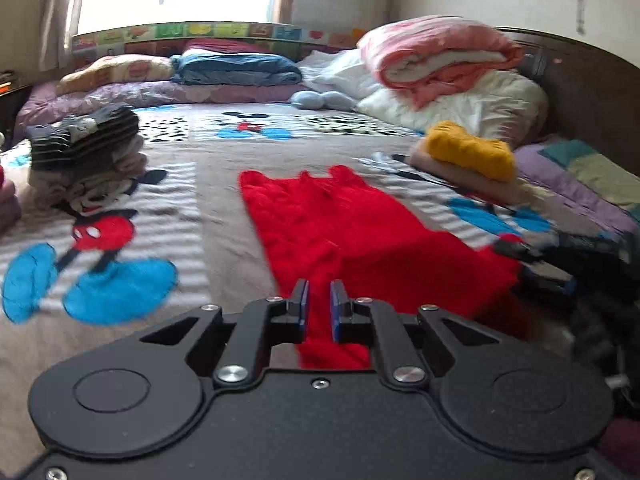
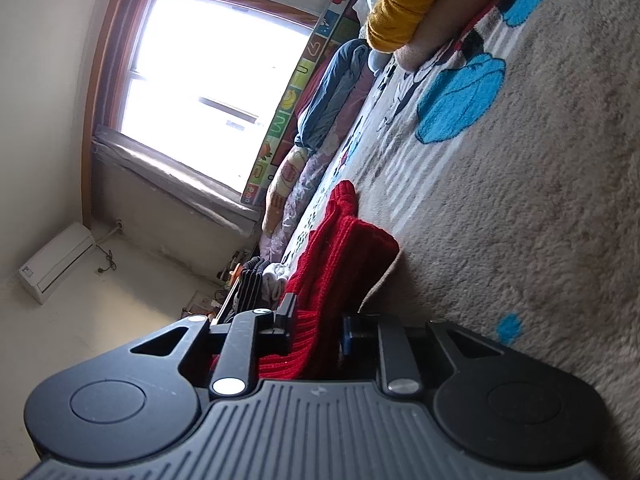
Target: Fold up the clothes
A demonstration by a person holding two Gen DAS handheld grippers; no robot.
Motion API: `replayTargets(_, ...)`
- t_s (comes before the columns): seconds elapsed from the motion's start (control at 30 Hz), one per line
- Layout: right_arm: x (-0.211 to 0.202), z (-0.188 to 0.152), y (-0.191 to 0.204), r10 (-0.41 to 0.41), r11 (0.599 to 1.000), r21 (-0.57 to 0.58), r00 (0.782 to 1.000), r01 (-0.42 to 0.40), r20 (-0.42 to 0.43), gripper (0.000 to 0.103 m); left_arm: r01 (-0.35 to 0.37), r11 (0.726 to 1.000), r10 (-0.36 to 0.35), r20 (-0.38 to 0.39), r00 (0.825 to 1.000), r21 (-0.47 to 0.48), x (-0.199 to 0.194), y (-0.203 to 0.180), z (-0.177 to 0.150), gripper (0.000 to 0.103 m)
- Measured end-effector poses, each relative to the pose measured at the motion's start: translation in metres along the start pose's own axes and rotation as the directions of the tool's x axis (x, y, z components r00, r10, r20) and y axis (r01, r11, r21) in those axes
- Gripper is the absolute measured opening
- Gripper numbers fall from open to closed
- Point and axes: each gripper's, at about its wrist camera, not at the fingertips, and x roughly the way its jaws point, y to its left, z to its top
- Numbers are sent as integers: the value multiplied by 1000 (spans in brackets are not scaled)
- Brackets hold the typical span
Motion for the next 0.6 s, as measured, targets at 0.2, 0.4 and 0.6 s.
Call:
replayTargets(0.2,-1,3,2,-42,998,40,999,42,9,25,31,999,-28,-83,996,31,11,-15,-24,7)
replayTargets(0.4,-1,10,20,-78,996,35,997,77,25,19,65,997,-65,12,998,-47,-22,6,-16,7)
replayTargets(0.6,10,30,63,-85,993,-79,996,85,-4,19,44,999,-42,49,998,-32,-41,18,-21,46)
